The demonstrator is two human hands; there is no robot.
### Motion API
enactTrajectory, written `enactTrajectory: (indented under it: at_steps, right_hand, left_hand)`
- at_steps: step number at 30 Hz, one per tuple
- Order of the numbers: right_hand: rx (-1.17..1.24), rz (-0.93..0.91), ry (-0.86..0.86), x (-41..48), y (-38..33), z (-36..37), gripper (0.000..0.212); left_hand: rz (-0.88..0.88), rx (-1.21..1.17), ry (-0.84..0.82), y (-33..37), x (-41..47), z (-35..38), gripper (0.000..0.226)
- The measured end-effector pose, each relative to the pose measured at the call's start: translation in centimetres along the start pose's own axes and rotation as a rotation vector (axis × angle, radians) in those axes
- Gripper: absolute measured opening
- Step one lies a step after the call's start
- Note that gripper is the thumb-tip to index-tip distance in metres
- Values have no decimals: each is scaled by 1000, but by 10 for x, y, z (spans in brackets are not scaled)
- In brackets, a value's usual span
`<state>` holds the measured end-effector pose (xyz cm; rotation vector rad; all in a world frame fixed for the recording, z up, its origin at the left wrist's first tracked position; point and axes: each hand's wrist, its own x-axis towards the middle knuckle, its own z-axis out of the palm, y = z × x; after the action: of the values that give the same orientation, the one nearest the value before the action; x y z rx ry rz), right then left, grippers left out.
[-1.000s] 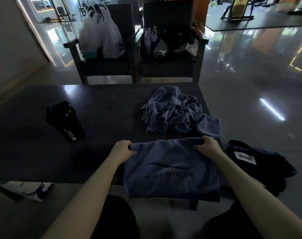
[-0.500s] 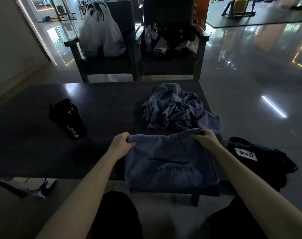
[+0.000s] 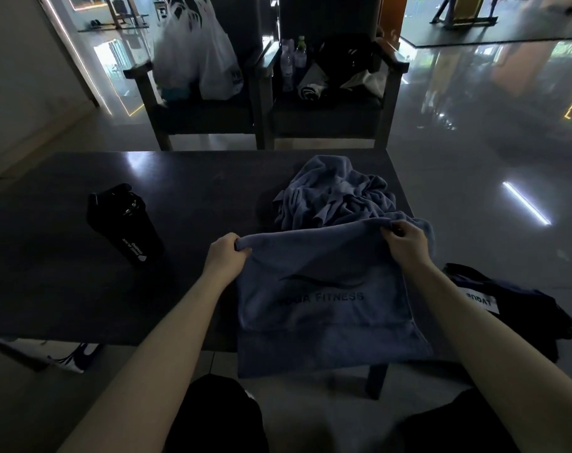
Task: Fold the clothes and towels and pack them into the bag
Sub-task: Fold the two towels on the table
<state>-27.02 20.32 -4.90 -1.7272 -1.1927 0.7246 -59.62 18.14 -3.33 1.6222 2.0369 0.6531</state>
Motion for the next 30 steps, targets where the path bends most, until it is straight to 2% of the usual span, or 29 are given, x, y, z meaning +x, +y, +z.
enactTrajectory:
  at_steps: [3,7,10,14,18,27,30]
  right_hand:
    - [-83,-51,-37,12,-5,-3,22]
    - [-174,-86,-15,20,-11,-5,18]
    - [-170,-112,4,13,-15,-8,16]
    - [-143,-184,-14,-7,-9,-19,23]
    - [-160,-152,-62,-29,-5,-34,21]
    - [-109,-97,-124,-82,17,-57,9]
    - [-144,-80,-126,-97,25,-61,12]
  left_hand:
    - [5,6,23,4,15,0,10]
    - [16,40,44,11,29,1,9]
    - [58,55,74,13,25,0,9]
    - [152,34,59,4,1,-9,7]
    - [196,20,-14,-7,-34,-18,6]
    - [286,34,-25,-13,-88,-29,3]
    - [295,59,-31,-17,-106,-28,5]
